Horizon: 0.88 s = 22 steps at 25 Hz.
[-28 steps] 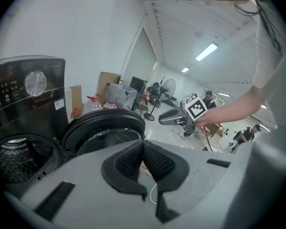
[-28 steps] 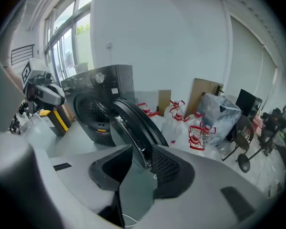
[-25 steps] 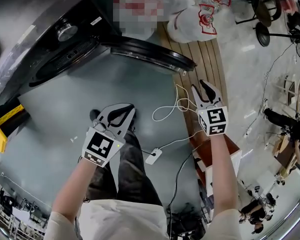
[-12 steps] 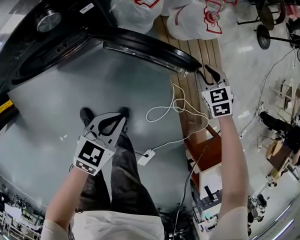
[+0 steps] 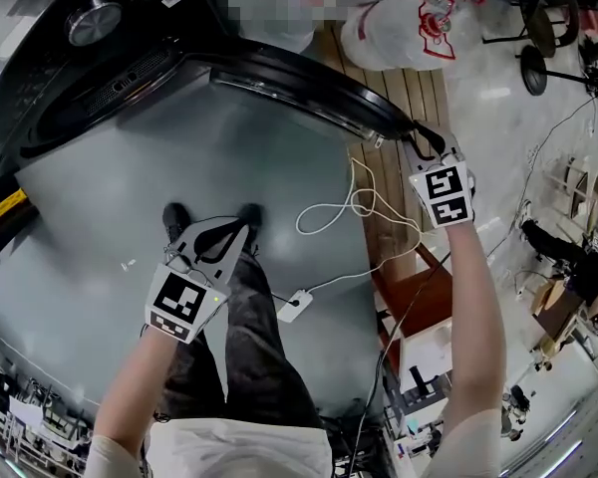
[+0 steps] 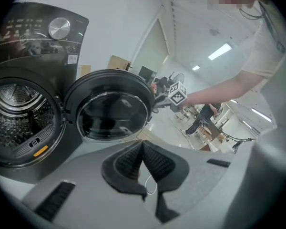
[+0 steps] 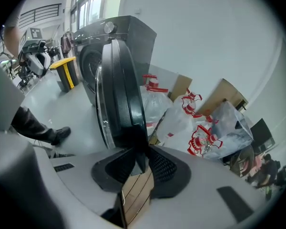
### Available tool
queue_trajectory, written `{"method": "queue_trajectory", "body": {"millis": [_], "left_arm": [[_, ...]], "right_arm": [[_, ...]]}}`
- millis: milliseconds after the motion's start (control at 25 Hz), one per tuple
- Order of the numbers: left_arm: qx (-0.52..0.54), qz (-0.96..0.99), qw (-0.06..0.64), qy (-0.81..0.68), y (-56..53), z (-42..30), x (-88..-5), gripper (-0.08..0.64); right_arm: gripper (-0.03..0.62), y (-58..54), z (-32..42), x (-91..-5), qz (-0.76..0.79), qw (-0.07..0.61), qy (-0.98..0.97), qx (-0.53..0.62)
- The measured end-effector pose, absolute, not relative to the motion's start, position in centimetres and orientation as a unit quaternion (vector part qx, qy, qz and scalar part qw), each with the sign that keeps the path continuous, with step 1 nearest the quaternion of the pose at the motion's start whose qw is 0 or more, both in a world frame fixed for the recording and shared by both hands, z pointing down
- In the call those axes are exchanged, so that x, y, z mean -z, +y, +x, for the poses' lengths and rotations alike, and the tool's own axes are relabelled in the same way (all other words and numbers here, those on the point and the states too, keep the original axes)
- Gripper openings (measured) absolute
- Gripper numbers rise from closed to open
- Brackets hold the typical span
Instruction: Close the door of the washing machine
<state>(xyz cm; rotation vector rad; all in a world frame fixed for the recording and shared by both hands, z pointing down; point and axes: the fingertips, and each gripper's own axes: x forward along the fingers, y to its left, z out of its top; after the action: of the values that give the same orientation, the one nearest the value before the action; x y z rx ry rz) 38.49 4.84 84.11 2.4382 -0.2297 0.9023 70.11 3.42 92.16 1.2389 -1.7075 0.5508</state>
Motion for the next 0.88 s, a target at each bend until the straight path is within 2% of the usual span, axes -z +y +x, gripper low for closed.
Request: {"method": "queue_trajectory", "body": {"millis": [400,880], "left_arm": [[-0.339,0.897,0.265,-0.1,4.8,34.6,-83.9,0.009],[-0.332,0.897,0.275,-0.104,4.4,26.2,-83.5,0.009]], "right_arm": [[0.095,7.3,66.0,-92.0,0.501,0.45,-0.693,-0.259],[0.095,12.4,56.6,-92.3,0.534,0.41,-0.665,-0.323]]}}
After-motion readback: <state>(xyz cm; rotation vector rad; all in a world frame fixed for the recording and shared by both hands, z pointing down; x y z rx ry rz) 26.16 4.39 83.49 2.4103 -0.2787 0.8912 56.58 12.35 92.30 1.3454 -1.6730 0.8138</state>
